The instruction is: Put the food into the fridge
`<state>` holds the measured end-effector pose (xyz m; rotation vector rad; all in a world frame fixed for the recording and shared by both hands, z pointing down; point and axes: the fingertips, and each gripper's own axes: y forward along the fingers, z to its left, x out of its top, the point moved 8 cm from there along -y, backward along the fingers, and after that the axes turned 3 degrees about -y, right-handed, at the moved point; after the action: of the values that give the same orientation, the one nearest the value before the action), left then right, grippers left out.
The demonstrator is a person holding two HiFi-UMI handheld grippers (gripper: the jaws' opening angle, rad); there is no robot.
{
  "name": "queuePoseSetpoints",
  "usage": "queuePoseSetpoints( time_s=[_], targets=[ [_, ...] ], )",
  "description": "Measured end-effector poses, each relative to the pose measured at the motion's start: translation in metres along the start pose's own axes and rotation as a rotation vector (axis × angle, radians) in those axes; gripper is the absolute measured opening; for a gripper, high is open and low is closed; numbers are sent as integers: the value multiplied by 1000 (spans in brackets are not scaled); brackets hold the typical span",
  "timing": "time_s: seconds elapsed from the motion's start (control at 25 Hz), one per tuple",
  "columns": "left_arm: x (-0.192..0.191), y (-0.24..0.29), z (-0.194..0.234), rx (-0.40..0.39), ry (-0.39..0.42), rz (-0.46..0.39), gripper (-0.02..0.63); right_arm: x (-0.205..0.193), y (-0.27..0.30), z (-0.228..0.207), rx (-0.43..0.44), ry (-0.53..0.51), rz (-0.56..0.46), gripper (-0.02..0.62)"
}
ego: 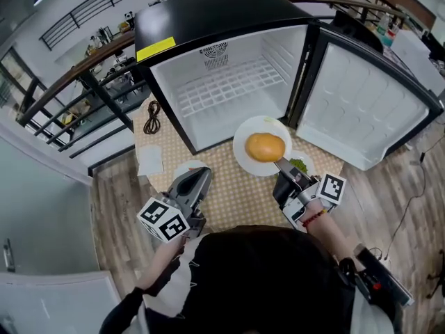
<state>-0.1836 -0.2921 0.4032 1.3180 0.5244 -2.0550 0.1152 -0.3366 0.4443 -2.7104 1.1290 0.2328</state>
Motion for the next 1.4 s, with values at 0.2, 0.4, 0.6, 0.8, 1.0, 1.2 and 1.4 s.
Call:
queuePoseSetpoints(
  time_s=[0.2,0.4,0.6,0.8,1.0,1.2,1.4],
  targets=[
    [9,12,13,-14,2,8,14,22,20,0,-48,-11,-22,29],
    [11,19,27,-22,12,35,14,39,38,-5,-109,7,-44,29],
    [9,32,34,-59,56,85,14,50,56,-5,-122,24,-68,29],
    [9,41,35,-112,87,110,14,56,72,-4,-144,26,-77,29],
    [7,49,41,-168,94,128,14,62,92,-2,-182,-13,-77,29],
    [9,52,48,-203,81,138,14,62,115,2,-218,-77,-57,29],
    [7,53,55,-238,101,169,14,63,134,-1,-252,-107,-51,29]
  ],
)
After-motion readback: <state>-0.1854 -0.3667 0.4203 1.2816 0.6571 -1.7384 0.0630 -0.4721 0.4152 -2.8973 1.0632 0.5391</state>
